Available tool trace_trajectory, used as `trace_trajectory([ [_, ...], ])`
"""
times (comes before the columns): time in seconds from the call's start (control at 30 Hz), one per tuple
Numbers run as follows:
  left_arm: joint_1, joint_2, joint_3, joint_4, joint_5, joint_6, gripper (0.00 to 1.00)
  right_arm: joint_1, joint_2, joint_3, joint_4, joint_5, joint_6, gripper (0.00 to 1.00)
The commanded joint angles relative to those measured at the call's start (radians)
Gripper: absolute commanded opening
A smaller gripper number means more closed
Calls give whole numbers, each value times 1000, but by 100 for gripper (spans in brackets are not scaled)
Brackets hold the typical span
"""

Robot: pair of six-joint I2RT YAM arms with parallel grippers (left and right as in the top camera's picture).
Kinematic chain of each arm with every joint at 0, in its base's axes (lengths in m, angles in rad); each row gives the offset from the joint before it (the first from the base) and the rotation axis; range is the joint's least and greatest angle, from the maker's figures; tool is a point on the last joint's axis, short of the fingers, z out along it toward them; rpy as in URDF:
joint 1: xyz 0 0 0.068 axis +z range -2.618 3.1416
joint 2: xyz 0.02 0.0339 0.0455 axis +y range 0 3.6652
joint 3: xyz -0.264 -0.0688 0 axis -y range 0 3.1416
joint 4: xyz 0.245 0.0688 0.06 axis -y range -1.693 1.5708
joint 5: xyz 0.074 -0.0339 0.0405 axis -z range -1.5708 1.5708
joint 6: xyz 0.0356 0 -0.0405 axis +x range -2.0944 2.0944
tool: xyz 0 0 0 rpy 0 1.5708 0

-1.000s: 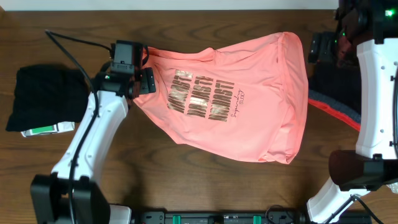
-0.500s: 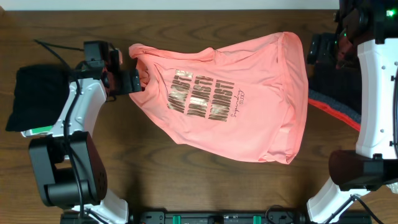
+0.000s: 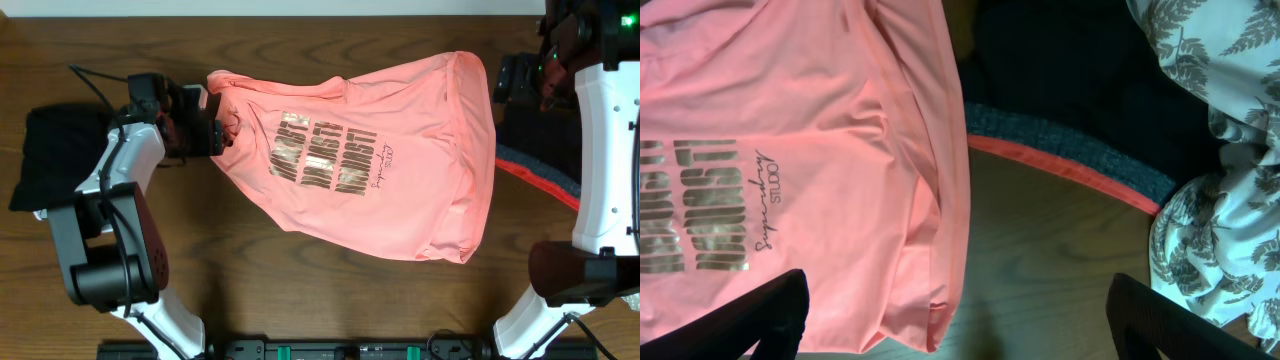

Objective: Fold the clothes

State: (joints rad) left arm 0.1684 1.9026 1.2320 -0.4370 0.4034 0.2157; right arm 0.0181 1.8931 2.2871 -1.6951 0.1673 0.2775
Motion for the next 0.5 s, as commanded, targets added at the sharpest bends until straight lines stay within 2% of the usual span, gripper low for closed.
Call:
trace_trajectory([
  [0.0,-2,45,-5,-2,61,16,58,0,-14,1,-3,-3,-5,93],
  [0.07,-2,58,-5,-6,63,7,38,0,-14,1,-3,-3,-5,93],
  [0.1,-2,60,-5,-12,70,7,21,0,-14,2,-3,-3,-5,93],
  [0.13,-2,59,-5,-18,86,0,9,0,-14,2,-3,-3,-5,93],
  [0.17,-2,55,-5,-20,107,-24,6,0,-14,2,-3,-3,-5,93],
  [0.27,-1,26,-5,-35,182,-101,6,0,-14,1,-3,-3,-5,93],
  [0.47,10,-141,-3,-172,171,-411,6,0,-14,1,-3,-3,-19,93],
])
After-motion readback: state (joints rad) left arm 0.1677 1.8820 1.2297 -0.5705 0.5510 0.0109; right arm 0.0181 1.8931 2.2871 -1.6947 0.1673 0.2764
